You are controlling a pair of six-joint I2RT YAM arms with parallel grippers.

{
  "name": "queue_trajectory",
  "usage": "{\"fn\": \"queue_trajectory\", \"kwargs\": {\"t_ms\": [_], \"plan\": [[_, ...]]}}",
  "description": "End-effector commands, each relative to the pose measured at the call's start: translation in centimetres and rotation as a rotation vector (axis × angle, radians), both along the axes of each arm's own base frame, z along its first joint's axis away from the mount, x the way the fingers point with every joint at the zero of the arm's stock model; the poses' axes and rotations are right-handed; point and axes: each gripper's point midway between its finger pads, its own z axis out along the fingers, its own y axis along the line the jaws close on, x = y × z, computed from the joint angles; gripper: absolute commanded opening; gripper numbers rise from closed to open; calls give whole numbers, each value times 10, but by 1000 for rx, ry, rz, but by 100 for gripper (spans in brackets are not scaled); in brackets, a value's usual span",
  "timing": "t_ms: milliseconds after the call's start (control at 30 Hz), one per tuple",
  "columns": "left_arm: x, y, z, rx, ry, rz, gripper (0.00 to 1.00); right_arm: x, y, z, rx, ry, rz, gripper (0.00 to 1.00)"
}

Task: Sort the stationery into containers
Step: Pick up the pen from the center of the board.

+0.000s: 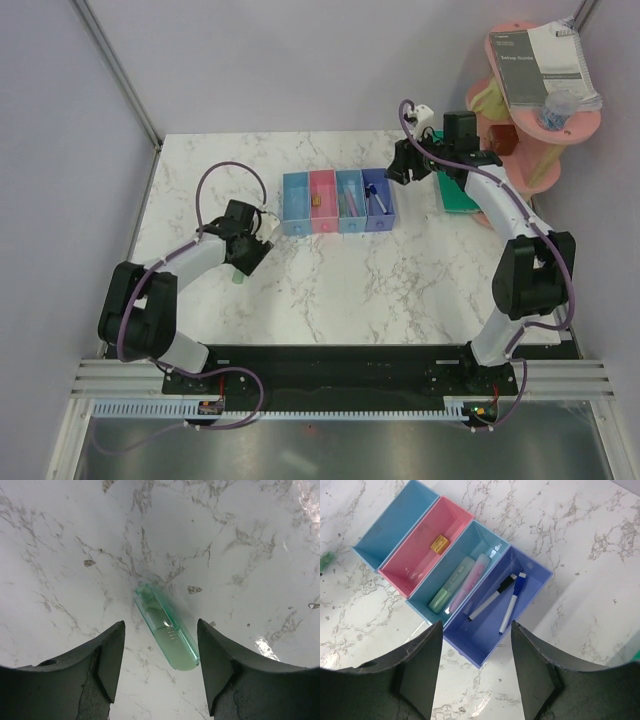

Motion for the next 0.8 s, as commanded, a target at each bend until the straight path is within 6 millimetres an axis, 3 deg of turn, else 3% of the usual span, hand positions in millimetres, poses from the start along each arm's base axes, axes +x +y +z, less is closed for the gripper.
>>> {"fn": "queue_trajectory", "kwargs": {"t_ms": [0,100,233,267,300,367,400,500,600,767], "plan": [[-16,-3,-10,-71,110,73,65,-10,-13,41,-29,-109,-6,64],[-22,-5,-22,-97,177,88,63,-15,-21,56,-41,-143,-21,64],[-29,-10,-38,-155,277,122,54,-33,-34,54,-69,-112,-24,64],[-31,-10,-41,-166,296,126,48,-40,-37,46,-79,-93,-24,65],[-31,-12,-42,-174,305,126,33,-46,-45,52,-95,-110,-44,65],[-34,-15,-48,-190,335,128,16,-57,-57,39,-146,-91,-67,66],[-35,-15,-50,-195,345,129,2,-59,-73,44,-193,-110,-129,68],[-34,-21,-47,-227,346,122,2,-64,-105,41,-278,-117,-263,76],[-25,-31,-25,-279,316,100,2,-65,-133,49,-335,-140,-373,83],[10,-62,55,-432,177,-4,2,-64,-146,88,-340,-228,-459,94]]}}
